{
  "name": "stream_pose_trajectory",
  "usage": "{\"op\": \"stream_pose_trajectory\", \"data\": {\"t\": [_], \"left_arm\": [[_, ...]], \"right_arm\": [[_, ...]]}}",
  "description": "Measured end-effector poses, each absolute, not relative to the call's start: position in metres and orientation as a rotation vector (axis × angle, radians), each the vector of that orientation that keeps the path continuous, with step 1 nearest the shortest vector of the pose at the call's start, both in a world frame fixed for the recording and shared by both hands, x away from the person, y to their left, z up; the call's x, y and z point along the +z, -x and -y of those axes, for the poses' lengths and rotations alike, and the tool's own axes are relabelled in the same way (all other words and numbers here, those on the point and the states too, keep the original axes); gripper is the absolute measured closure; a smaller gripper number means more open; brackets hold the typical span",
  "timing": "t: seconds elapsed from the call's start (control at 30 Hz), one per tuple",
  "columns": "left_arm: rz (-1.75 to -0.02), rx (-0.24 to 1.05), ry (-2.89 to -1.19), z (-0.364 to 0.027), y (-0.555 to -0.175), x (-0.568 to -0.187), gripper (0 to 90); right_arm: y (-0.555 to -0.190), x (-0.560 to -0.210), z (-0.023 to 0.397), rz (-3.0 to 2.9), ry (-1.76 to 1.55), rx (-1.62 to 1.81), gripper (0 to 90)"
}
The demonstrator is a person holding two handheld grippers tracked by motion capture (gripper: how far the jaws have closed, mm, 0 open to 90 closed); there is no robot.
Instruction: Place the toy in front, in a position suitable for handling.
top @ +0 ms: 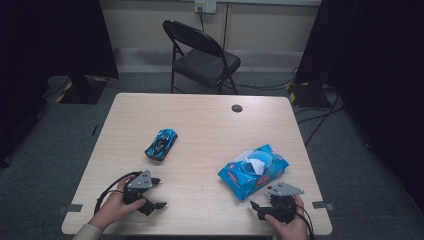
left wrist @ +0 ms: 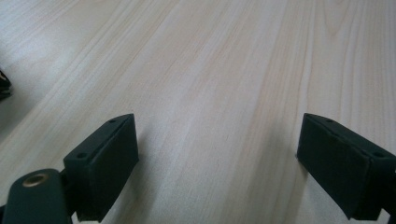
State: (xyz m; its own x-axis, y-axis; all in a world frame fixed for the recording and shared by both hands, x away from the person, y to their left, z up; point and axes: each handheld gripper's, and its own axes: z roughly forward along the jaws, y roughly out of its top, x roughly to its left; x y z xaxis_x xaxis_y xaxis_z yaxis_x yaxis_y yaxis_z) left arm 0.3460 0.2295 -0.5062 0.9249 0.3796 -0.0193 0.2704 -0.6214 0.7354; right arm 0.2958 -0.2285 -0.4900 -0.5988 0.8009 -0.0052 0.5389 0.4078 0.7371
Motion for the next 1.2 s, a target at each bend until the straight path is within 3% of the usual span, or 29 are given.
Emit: {"op": "stream_pose_trajectory", "data": {"t": [0.43,1.2], "left_arm": [[-0.459,0.176,-2.276,-0.230,-0.346,-0.506,11.9],[-0.459,0.175,-2.276,-0.230,-0.346,-0.506,11.9]], "right_arm": [[-0.305,-0.490,0.199,-2.269,-1.126,1.001,15.2],[-0.339,-0.490,0.196,-2.241,-1.156,0.938,14.3]]}}
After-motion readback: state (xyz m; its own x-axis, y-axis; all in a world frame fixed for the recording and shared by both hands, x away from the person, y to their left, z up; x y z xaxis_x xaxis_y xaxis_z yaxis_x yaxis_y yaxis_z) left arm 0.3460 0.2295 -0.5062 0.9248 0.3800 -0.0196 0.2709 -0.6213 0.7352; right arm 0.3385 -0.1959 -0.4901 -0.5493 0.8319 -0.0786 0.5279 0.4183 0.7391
